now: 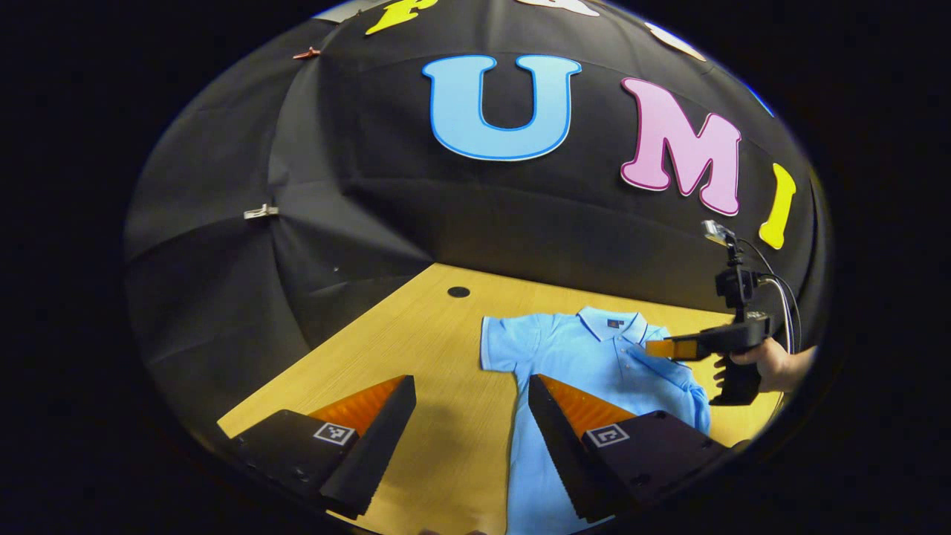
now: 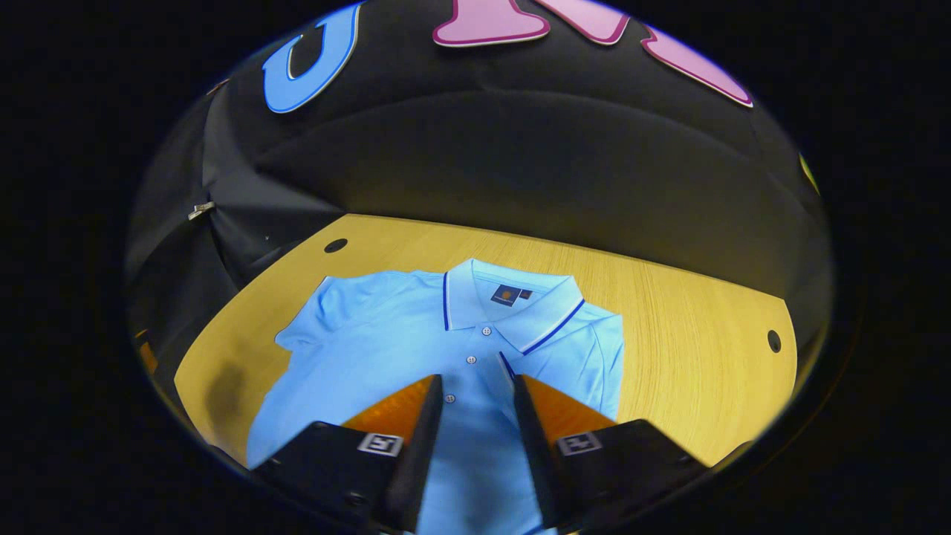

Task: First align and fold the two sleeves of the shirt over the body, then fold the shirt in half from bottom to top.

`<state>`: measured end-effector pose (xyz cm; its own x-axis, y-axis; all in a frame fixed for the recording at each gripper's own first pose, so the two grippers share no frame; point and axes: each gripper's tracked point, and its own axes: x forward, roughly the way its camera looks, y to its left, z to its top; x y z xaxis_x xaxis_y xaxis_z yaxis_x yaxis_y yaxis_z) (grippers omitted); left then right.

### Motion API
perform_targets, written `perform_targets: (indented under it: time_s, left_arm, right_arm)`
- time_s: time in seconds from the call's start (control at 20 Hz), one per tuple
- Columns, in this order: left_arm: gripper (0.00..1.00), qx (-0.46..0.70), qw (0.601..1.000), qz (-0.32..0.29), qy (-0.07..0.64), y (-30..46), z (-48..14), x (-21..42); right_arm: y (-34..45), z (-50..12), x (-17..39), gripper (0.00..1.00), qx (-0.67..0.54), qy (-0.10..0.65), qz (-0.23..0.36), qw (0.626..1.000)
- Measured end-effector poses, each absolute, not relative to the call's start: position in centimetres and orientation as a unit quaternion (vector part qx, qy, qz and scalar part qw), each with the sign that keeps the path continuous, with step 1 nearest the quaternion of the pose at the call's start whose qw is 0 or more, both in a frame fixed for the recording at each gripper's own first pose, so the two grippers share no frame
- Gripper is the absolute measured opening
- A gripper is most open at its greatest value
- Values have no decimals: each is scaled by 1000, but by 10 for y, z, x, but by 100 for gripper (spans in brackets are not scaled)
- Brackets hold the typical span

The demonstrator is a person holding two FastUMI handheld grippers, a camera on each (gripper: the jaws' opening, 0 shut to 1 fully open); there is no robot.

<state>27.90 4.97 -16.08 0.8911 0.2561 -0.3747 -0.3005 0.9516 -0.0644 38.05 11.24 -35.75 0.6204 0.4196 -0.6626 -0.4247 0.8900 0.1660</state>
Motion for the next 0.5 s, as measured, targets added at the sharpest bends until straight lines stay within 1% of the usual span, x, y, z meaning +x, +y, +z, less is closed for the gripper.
perform_targets:
  time_s: [0.05,0.1,0.15,0.35,0.5]
  left_arm:
    - [97,-62,972,131,187,51,-162,294]
    - [97,-64,973,118,189,51,-164,311]
    - [97,-66,973,110,190,54,-167,328]
    - [97,-88,969,107,203,78,-195,395]
    - [97,-59,967,106,223,98,-219,444]
  right_arm:
    - [104,-350,377,81,-7,359,233,904]
    - [95,-344,375,89,-13,351,233,907]
    - [85,-338,370,100,-18,342,231,911]
    - [39,-315,352,100,-19,323,210,923]
    - [3,-306,339,100,-8,318,192,929]
